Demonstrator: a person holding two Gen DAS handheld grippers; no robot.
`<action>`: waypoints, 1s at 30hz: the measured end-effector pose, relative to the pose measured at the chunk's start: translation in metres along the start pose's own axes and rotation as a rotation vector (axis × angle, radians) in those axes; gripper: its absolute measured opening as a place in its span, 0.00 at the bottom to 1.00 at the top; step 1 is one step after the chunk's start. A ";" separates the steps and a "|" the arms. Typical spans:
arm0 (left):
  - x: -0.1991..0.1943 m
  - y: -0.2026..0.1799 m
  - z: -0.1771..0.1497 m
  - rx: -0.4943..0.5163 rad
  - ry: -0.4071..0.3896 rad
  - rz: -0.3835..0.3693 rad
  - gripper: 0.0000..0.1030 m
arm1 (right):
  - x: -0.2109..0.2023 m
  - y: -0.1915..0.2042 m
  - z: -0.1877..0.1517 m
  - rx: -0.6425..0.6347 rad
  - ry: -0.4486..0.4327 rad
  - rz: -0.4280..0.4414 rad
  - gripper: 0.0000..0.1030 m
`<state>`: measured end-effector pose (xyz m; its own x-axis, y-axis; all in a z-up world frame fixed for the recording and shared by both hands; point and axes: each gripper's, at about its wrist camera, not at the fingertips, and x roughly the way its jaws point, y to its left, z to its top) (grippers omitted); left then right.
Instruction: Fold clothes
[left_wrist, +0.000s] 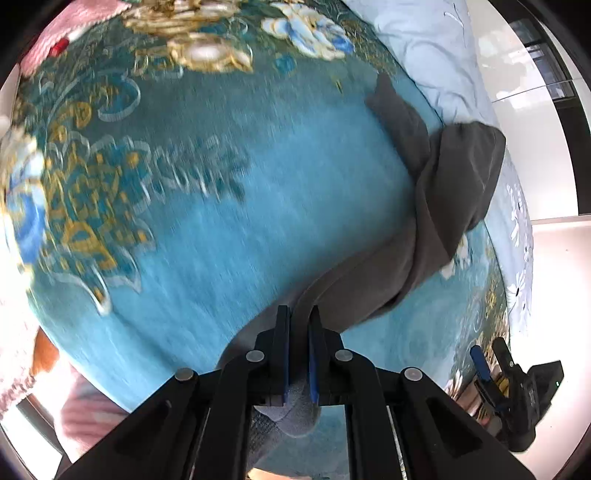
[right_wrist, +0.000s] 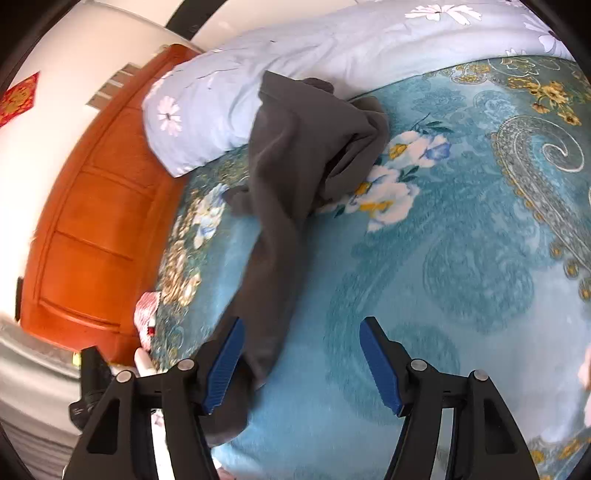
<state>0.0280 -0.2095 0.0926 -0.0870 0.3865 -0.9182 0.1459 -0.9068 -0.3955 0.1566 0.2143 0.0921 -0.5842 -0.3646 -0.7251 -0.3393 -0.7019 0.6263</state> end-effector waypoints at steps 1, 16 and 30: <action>0.001 -0.002 0.015 -0.003 -0.003 0.009 0.08 | 0.004 -0.001 0.005 0.015 -0.002 0.002 0.67; 0.015 0.057 0.057 -0.221 -0.218 -0.095 0.41 | 0.100 0.034 0.069 -0.062 0.060 -0.089 0.71; 0.012 0.089 -0.023 -0.414 -0.257 -0.250 0.51 | 0.186 0.059 0.094 0.016 0.145 -0.092 0.10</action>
<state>0.0629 -0.2817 0.0456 -0.3991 0.4809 -0.7807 0.4609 -0.6308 -0.6242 -0.0416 0.1627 0.0206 -0.4381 -0.3842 -0.8126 -0.3991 -0.7269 0.5589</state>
